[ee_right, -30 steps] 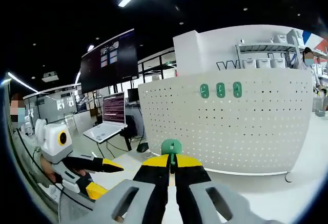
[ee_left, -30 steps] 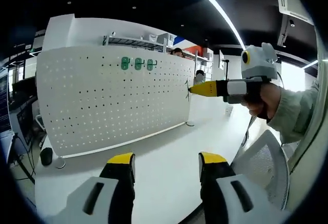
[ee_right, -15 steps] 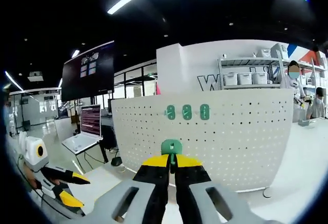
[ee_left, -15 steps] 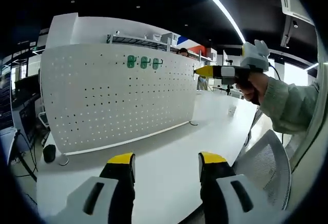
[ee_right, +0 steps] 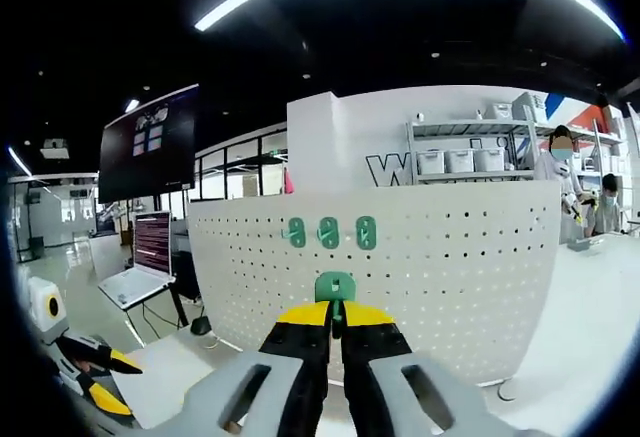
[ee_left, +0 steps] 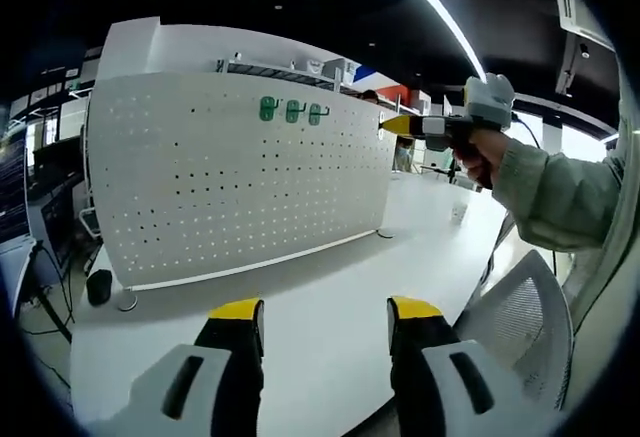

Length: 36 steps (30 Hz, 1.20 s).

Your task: Insert the hook assembly into the mounting plate slot until the hook locks in place.

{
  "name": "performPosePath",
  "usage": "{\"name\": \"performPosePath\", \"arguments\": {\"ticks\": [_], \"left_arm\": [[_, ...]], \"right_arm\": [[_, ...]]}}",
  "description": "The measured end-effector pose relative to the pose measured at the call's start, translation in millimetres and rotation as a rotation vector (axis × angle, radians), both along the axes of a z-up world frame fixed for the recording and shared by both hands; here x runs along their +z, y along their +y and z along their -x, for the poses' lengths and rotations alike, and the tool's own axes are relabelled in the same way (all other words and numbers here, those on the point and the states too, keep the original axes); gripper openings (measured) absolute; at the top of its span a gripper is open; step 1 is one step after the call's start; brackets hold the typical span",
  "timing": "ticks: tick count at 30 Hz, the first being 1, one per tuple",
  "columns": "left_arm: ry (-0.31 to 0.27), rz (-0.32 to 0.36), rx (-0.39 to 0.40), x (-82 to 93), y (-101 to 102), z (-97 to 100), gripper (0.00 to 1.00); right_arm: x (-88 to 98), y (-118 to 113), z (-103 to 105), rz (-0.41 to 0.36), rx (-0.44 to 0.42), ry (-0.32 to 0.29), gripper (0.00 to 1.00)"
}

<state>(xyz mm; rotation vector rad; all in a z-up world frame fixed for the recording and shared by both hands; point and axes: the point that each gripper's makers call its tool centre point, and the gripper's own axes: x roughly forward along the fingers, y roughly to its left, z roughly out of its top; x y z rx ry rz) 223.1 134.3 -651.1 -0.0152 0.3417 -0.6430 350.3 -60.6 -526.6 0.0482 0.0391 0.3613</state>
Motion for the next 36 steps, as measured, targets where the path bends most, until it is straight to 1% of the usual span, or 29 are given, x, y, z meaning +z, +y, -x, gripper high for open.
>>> {"name": "performPosePath", "arguments": {"ticks": [4,5,9,14,18,20,22,24,29,36], "left_arm": [[0.010,0.002,0.003,-3.7,0,-1.6,0.51],[0.012,0.002,0.003,-4.4,0,-1.9,0.51],[0.022,0.002,0.002,-8.2,0,-4.5,0.51],[0.034,-0.001,-0.006,-12.3,-2,-6.6,0.51],[0.039,0.000,-0.010,-12.8,-3,-8.8,0.51],[0.043,0.005,-0.012,-12.7,-3,-9.5,0.51],[0.045,0.002,-0.016,-12.9,-4,-9.8,0.51],[0.048,0.004,-0.016,-13.8,-4,-10.5,0.51],[0.056,0.004,-0.016,-16.5,-4,-12.1,0.51],[0.067,0.005,-0.010,-19.5,-2,-15.3,0.50]], "right_arm": [[-1.0,-2,-11,0.007,-0.012,-0.002,0.00],[1.3,-5,-15,0.015,-0.028,-0.017,0.00],[7.7,-13,-28,0.017,-0.055,-0.039,0.00],[20.2,-24,-44,0.016,-0.093,-0.076,0.00],[26.5,-29,-58,0.019,-0.117,-0.092,0.00],[26.6,-31,-65,0.024,-0.131,-0.087,0.00],[29.1,-32,-70,0.017,-0.133,-0.097,0.00],[30.2,-32,-75,0.027,-0.142,-0.105,0.00],[30.8,-37,-93,0.016,-0.163,-0.103,0.00],[27.5,-41,-109,0.025,-0.183,-0.097,0.00]]}}
